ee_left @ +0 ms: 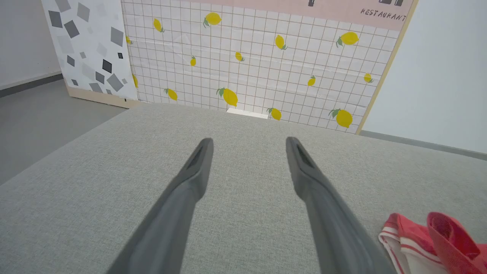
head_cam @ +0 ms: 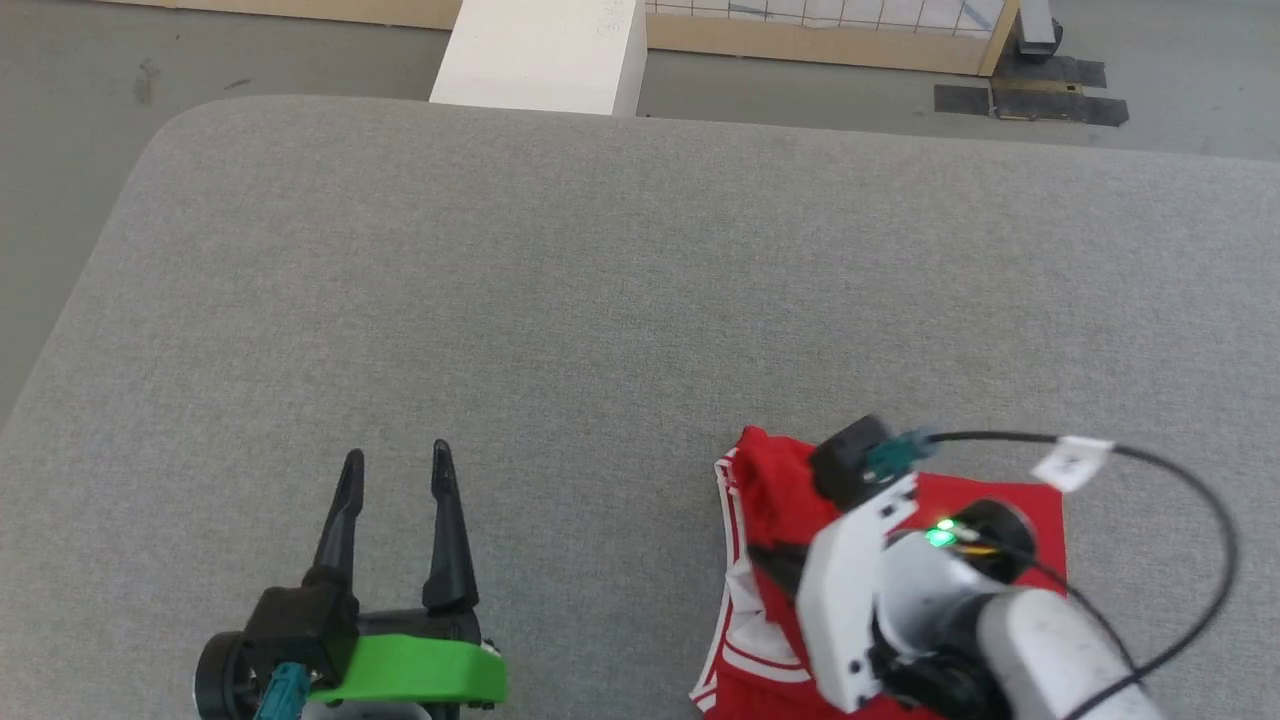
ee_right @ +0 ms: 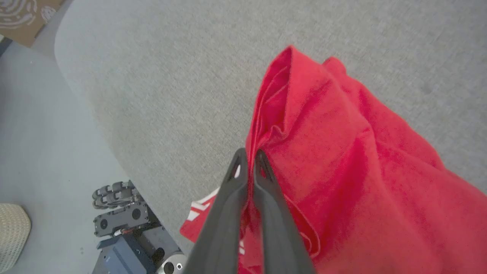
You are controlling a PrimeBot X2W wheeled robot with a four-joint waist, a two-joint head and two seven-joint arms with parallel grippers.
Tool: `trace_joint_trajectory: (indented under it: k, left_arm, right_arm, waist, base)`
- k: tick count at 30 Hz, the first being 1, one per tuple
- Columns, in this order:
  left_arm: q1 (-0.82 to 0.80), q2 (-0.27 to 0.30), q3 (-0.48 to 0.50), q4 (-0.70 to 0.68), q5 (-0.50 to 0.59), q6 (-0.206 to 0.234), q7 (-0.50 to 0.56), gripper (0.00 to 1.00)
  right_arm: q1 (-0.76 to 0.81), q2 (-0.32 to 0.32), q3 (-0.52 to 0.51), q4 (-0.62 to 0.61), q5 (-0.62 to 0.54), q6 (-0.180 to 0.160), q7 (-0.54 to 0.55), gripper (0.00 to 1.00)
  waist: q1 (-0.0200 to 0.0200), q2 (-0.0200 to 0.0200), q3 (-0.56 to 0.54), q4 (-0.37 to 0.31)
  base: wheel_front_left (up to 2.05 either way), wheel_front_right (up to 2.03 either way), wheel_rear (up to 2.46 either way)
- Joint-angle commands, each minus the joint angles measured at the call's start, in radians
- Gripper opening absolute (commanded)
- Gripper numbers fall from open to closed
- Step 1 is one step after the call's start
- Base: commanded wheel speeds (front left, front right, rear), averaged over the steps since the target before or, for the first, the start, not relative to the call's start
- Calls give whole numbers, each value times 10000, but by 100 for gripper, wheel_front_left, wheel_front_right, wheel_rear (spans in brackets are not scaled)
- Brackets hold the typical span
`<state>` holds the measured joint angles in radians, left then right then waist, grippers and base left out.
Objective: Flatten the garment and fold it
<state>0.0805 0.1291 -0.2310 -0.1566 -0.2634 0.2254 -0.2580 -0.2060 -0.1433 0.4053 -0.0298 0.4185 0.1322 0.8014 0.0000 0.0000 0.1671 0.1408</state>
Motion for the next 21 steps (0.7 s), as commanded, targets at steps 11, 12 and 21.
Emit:
trace_joint_trajectory:
  k: [11, 12, 21]
  left_arm:
    - [-225, -166, 159, 388, 139, -327, -38, 100]
    - [-172, -159, 178, 411, 134, -340, -38, 100]
    - [270, 57, 310, 224, 305, -342, -38, 100]
  right_arm:
    - [-657, 659, 149, 1503, -160, -15, -1546, 100]
    - [-656, 669, 137, 1385, -79, -15, -1588, 100]
    - [796, 146, -2693, -670, -88, -15, -2003, 100]
  waist:
    - [0, 0, -213, -265]
    - [0, 0, -271, -319]
    - [0, 0, -627, -761]
  base:
    - [0, 0, 0]
    - [0, 0, 0]
    - [0, 0, 0]
